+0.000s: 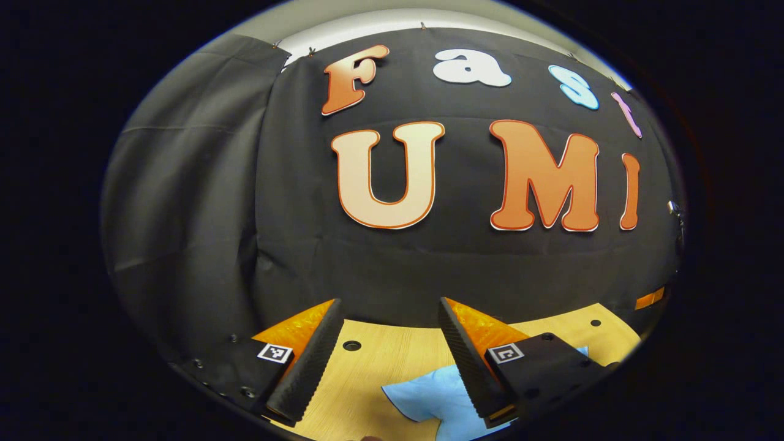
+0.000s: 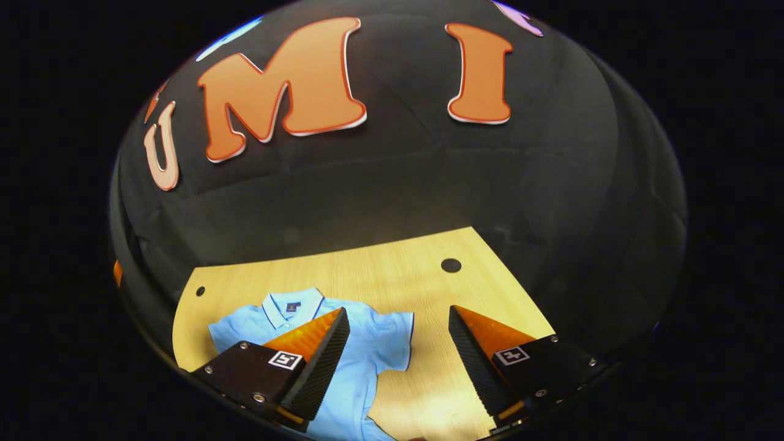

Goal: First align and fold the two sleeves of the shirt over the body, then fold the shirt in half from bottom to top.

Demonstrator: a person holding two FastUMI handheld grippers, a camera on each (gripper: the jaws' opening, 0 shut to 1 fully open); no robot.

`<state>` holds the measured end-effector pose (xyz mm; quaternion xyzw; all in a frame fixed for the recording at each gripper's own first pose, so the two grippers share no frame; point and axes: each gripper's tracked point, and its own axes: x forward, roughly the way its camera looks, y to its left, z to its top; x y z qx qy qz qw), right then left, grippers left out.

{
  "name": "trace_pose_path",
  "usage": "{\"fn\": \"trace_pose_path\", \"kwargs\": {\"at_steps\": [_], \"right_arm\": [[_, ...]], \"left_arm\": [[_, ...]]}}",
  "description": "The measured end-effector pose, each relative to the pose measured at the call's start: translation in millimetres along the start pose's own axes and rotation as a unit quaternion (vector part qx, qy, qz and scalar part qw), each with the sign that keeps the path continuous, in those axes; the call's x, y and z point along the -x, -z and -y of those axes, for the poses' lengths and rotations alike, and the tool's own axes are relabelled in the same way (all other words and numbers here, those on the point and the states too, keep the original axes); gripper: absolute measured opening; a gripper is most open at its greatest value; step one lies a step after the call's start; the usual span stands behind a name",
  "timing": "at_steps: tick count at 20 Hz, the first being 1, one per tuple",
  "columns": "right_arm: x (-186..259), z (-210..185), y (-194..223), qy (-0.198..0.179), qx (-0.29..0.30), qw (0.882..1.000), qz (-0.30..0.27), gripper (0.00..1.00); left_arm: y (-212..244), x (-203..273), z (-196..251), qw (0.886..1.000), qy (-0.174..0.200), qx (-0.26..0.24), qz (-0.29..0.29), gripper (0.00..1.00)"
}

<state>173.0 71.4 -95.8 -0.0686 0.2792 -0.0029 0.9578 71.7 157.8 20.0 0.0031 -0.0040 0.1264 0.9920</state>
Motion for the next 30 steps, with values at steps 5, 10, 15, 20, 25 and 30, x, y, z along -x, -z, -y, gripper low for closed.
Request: {"fn": "trace_pose_path", "kwargs": {"at_steps": [5,10,15,20,25,30], "right_arm": [[-73.1,10.0,36.8,0.020,-0.002,0.992,-0.124,0.99],[-125.0,7.5,82.2,0.026,-0.010,0.974,-0.226,0.98],[-160.4,2.4,128.8,0.029,0.004,0.954,-0.300,1.00],[-178.0,7.8,153.0,0.041,0.010,0.942,-0.333,0.99],[-180.5,5.1,160.1,0.038,0.002,0.937,-0.347,0.99],[-179.6,-3.9,161.6,0.035,-0.008,0.938,-0.345,0.76]], "left_arm": [[13.0,-10.9,-6.0,1.000,0.005,0.009,-0.014,1.00],[30.8,-16.3,-25.9,0.999,-0.009,0.020,-0.037,1.00],[43.1,-22.1,-41.9,0.998,-0.028,0.023,-0.053,1.00],[57.1,-24.9,-45.4,0.997,-0.035,0.021,-0.067,1.00],[68.6,-25.0,-46.4,0.996,-0.036,0.023,-0.081,0.98],[71.4,-23.6,-43.2,0.996,-0.033,0.022,-0.083,1.00]]}}
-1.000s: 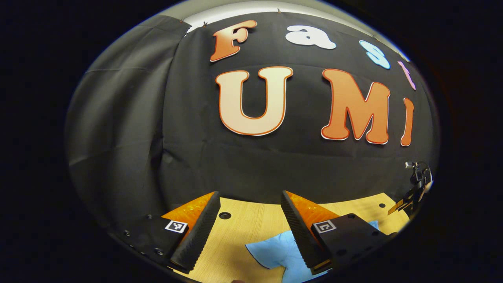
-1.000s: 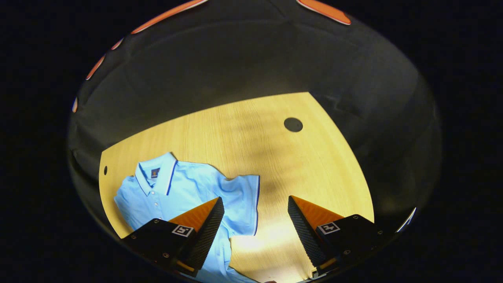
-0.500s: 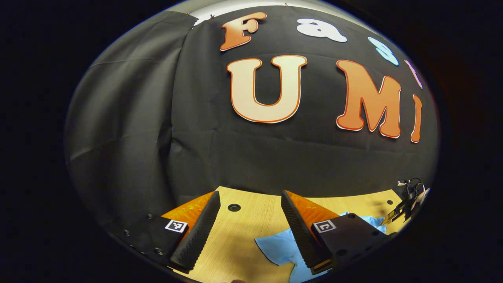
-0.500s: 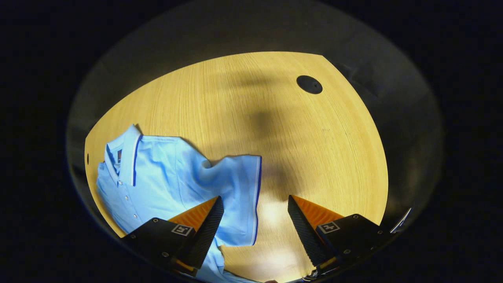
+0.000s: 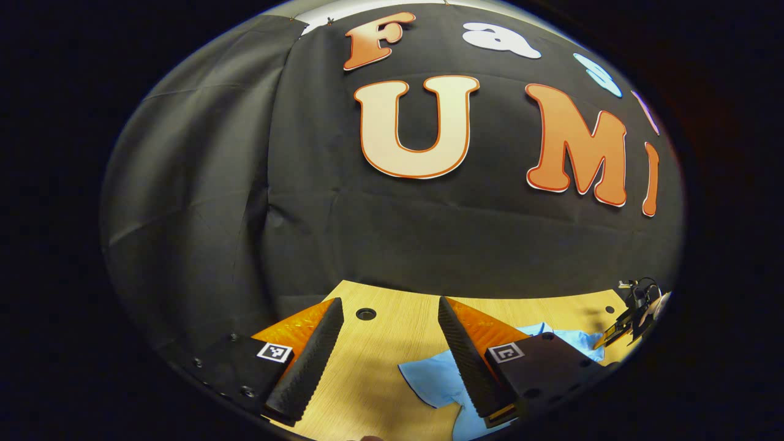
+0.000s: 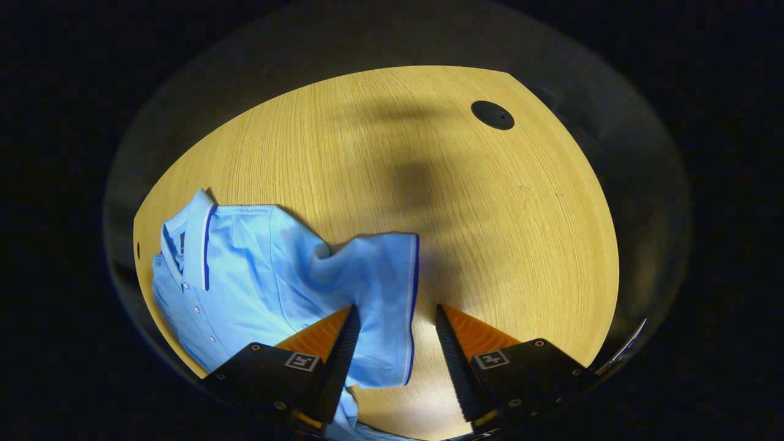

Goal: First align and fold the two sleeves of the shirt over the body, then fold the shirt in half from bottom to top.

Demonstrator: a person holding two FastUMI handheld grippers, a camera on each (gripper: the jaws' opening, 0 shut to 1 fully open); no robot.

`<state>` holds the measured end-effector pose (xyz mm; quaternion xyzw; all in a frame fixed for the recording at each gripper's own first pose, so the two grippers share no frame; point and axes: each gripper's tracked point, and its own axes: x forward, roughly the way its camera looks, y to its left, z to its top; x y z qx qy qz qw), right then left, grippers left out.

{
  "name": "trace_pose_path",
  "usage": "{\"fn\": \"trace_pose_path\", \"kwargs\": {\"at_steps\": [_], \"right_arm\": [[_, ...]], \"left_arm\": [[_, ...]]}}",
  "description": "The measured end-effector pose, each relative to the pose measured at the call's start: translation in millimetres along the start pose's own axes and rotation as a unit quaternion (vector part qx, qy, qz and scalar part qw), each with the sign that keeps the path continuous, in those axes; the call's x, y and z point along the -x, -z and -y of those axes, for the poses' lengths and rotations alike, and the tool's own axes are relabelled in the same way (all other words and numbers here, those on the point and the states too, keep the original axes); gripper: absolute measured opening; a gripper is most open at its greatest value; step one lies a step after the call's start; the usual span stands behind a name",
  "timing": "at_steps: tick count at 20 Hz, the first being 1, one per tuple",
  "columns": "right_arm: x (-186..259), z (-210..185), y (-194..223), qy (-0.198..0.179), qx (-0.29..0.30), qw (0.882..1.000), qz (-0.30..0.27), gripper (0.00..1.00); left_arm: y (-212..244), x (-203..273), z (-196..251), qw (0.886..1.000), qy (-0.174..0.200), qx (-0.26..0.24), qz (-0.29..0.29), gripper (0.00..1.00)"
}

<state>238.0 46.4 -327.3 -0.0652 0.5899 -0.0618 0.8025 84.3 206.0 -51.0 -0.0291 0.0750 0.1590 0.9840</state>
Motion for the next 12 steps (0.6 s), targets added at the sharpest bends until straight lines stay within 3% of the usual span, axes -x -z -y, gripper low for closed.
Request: {"fn": "trace_pose_path", "kwargs": {"at_steps": [1,2,3,4,7,12], "right_arm": [[-1.5,-2.1,-0.8,0.001,-0.006,1.000,0.003,0.69],[-1.1,-3.6,-0.9,0.000,-0.010,1.000,0.006,0.53],[0.5,-4.5,-1.3,-0.002,-0.013,1.000,0.007,0.29],[1.2,-4.9,-1.4,-0.002,-0.010,1.000,0.010,0.11],[7.6,-7.1,-0.3,0.006,0.005,1.000,0.018,0.01],[52.7,-20.8,-15.1,-0.002,0.017,0.997,0.073,0.01]], "left_arm": [[0.3,2.2,-0.1,1.000,0.000,-0.001,0.001,1.00],[-0.7,2.9,-1.8,1.000,-0.002,-0.002,0.001,1.00],[0.0,4.5,-4.2,1.000,-0.003,-0.002,0.002,1.00],[1.5,6.3,-5.4,1.000,-0.003,-0.002,0.002,1.00],[8.2,8.3,-9.6,1.000,-0.001,0.001,-0.004,1.00],[11.3,12.9,-19.1,1.000,0.005,0.009,-0.008,0.98]]}}
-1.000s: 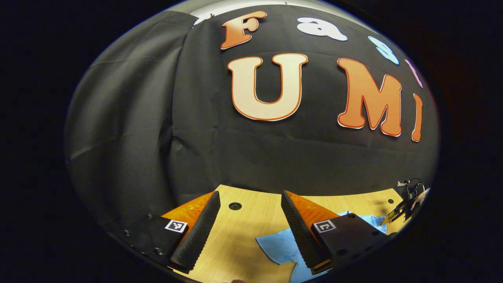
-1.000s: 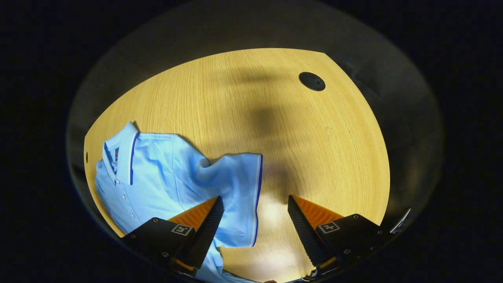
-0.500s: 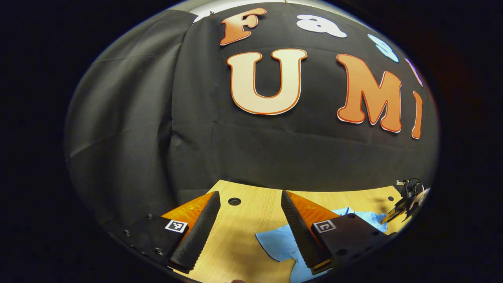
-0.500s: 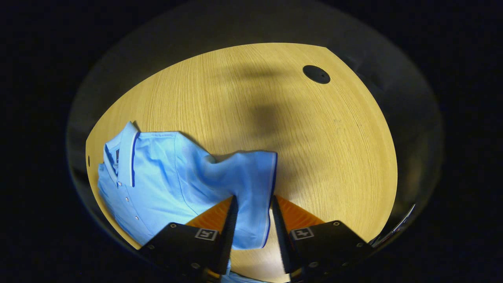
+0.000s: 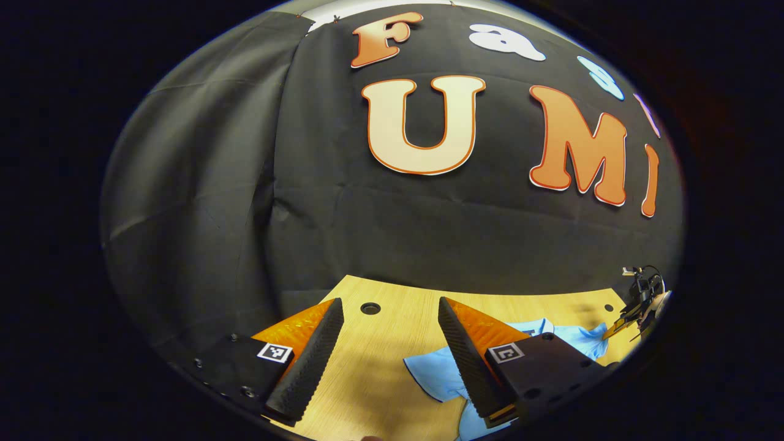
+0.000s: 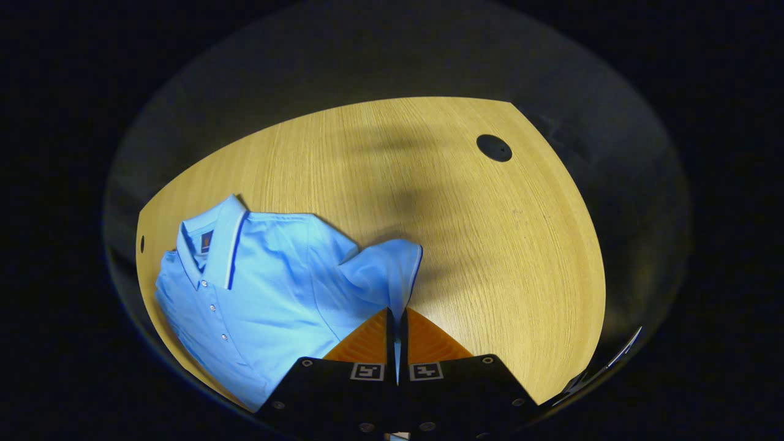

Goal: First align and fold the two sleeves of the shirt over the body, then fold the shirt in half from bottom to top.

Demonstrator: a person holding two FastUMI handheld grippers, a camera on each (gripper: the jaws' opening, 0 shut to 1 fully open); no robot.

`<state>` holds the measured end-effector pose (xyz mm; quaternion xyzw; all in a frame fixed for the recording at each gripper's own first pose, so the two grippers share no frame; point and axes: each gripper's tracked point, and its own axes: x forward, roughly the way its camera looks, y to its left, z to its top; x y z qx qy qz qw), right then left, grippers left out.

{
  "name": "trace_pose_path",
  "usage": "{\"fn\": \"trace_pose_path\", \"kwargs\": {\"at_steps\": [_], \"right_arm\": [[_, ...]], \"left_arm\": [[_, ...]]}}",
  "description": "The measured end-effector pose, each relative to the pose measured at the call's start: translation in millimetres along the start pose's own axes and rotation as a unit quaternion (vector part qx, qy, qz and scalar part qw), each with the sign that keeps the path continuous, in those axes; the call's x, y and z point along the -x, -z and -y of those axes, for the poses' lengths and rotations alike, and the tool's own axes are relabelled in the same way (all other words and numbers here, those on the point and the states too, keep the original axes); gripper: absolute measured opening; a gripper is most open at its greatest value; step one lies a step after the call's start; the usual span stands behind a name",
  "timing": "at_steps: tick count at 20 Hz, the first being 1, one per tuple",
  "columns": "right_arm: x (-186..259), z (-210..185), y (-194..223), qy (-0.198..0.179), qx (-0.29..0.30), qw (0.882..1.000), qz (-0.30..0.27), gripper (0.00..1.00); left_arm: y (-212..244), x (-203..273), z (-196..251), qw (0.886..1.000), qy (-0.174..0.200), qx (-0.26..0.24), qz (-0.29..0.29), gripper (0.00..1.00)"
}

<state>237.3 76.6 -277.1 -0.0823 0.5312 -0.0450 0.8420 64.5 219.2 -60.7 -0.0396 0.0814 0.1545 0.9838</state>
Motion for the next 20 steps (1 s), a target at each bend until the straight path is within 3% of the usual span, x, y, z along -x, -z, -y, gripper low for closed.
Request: {"fn": "trace_pose_path", "kwargs": {"at_steps": [5,12,20], "right_arm": [[41.7,-26.2,-6.6,-0.007,0.024,0.999,0.034,0.00],[84.3,-102.7,-7.6,-0.042,0.068,0.994,0.069,0.00],[86.5,-193.7,11.7,-0.094,0.115,0.986,0.071,0.02]], "left_arm": [[-7.9,6.3,-16.1,1.000,0.006,-0.005,0.014,1.00],[-11.9,3.9,-42.5,1.000,0.010,-0.001,0.019,1.00],[2.7,-2.9,-75.8,1.000,0.001,0.003,0.006,1.00]]}}
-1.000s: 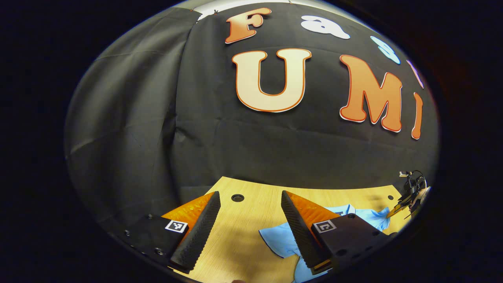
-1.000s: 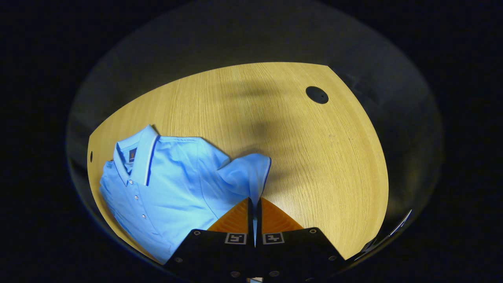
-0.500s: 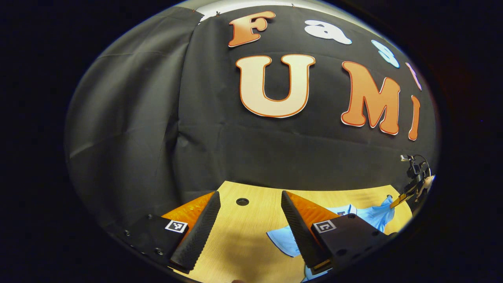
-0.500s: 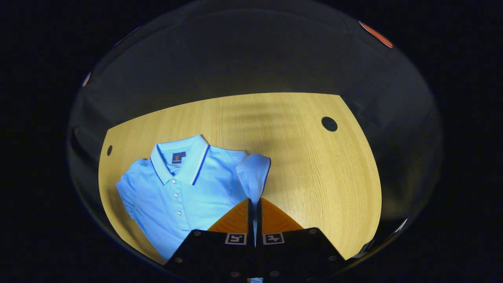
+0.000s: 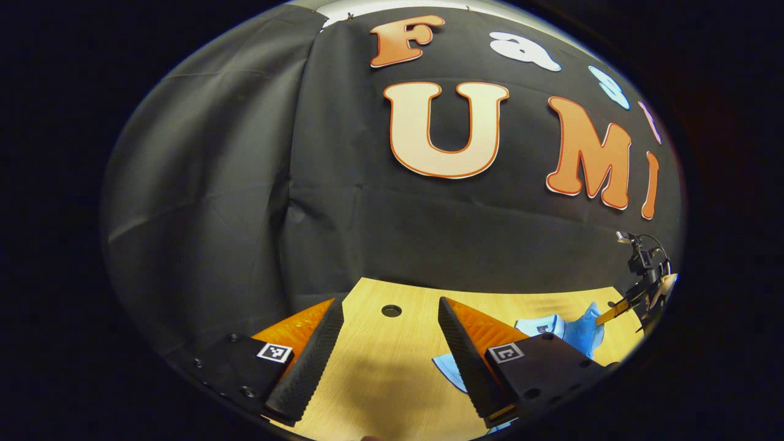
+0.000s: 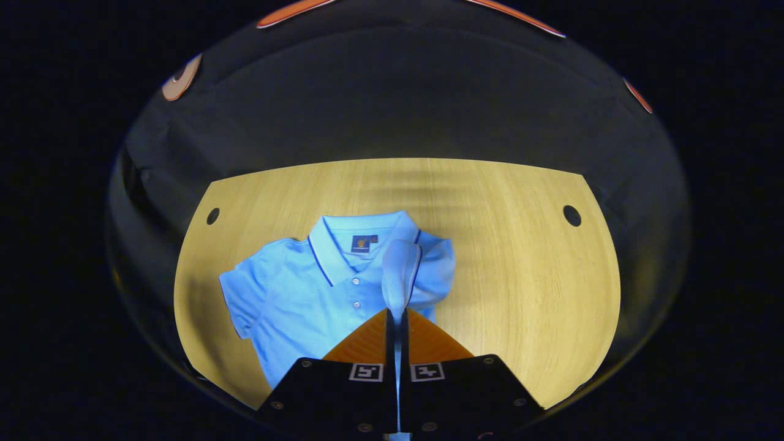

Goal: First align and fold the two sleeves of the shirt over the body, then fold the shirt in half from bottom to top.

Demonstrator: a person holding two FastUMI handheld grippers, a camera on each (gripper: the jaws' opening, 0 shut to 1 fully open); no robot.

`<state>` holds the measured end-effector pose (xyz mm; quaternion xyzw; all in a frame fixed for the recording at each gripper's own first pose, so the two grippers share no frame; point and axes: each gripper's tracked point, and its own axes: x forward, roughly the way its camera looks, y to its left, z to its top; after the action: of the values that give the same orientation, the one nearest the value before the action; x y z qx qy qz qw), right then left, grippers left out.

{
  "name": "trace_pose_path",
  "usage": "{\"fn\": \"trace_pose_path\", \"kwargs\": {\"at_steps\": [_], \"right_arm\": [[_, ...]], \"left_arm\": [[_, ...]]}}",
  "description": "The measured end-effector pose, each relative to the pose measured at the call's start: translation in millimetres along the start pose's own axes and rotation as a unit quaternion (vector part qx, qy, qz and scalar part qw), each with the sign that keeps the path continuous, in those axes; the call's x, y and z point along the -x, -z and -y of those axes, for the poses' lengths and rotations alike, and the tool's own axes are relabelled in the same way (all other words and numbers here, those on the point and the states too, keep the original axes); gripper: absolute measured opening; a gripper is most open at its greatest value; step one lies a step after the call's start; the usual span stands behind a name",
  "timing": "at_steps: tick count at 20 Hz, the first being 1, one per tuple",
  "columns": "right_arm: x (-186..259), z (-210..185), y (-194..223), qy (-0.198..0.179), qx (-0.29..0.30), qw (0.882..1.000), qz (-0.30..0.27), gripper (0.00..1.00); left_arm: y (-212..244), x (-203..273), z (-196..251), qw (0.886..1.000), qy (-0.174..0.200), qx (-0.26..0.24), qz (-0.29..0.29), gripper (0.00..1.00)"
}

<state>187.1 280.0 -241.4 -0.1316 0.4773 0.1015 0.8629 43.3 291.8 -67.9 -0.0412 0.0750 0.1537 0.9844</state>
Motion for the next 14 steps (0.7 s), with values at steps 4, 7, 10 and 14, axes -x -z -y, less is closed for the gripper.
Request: {"fn": "trace_pose_path", "kwargs": {"at_steps": [4,7,10,14], "right_arm": [[-15.4,-32.9,13.4,-0.023,0.014,1.000,-0.014,0.02],[-23.0,-55.0,24.7,-0.044,0.024,0.998,-0.027,0.07],[-22.5,-77.3,27.0,-0.075,0.021,0.997,-0.026,0.14],[-9.0,-93.7,22.1,-0.105,-0.011,0.994,-0.013,0.55]], "left_arm": [[12.8,-1.5,-8.2,1.000,-0.004,0.003,-0.011,1.00],[22.6,-0.9,-6.8,1.000,-0.001,-0.001,-0.021,1.00],[28.4,-2.3,1.9,1.000,0.005,-0.009,-0.028,1.00],[34.9,-2.7,20.4,0.999,0.021,0.001,-0.040,1.00]]}}
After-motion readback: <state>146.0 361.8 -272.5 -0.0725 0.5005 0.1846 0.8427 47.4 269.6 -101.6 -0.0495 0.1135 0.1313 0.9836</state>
